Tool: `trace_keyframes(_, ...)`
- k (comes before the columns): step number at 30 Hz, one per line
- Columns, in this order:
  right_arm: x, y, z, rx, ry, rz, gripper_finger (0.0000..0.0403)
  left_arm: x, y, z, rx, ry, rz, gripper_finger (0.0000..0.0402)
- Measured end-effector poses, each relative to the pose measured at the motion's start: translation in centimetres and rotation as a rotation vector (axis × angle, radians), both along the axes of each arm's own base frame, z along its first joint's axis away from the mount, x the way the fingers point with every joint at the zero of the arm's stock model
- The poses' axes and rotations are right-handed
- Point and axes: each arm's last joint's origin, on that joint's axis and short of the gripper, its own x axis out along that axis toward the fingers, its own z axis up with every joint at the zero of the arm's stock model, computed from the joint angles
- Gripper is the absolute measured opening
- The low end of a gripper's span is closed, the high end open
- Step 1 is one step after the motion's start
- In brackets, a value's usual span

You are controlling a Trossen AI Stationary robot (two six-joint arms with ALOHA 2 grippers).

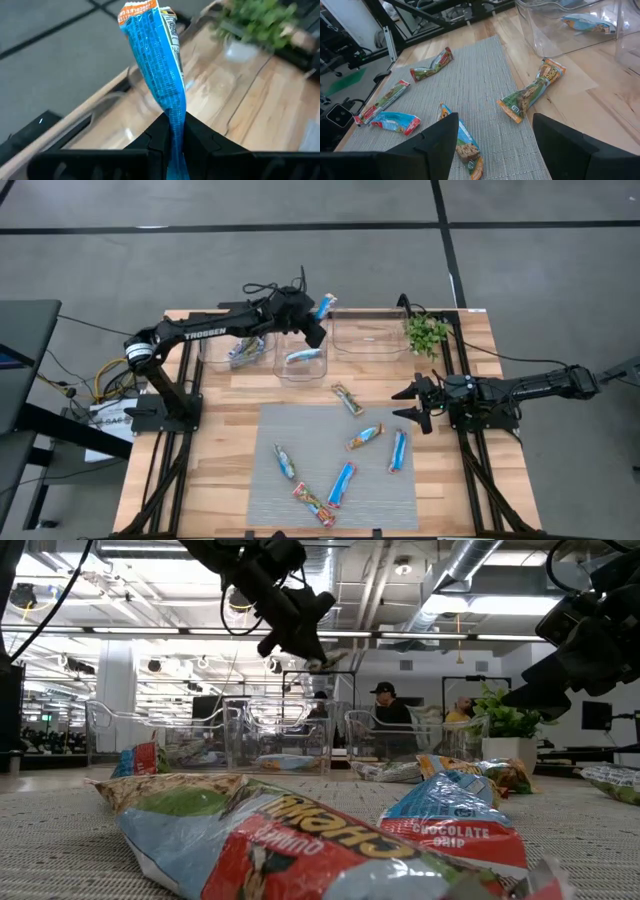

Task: Pick and place Granola Bars by type
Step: Put the yellow granola bar into the center transparent bin

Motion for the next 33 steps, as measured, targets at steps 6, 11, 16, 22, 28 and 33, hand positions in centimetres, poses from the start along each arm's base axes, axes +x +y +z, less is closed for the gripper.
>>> trace_keyframes(6,0.0,0.0,0.0,0.0,0.0,0.0,0.0249,-1.2,-0.7,-1.6,-0.16,0.159,-0.011,0.0035)
trace_keyframes(11,0.0,0.0,0.0,0.0,0.0,0.0,0.0249,-2.1,-1.3,-2.5,-0.255,0.276,-0.028,0.0035)
trace_keyframes(16,0.0,0.0,0.0,0.0,0.0,0.0,0.0249,-2.5,-1.1,-2.6,-0.264,0.308,-0.01,0.0035)
trace_keyframes(22,0.0,0.0,0.0,0.0,0.0,0.0,0.0249,-2.8,-1.1,-2.8,-0.302,0.329,-0.012,0.0035)
trace_keyframes(28,0.0,0.0,0.0,0.0,0.0,0.0,0.0249,-2.8,-1.3,-2.8,-0.319,0.327,-0.054,0.0054)
trace_keyframes(33,0.0,0.0,0.0,0.0,0.0,0.0,0.0249,-2.8,-1.3,-2.8,-0.317,0.327,-0.061,0.0121)
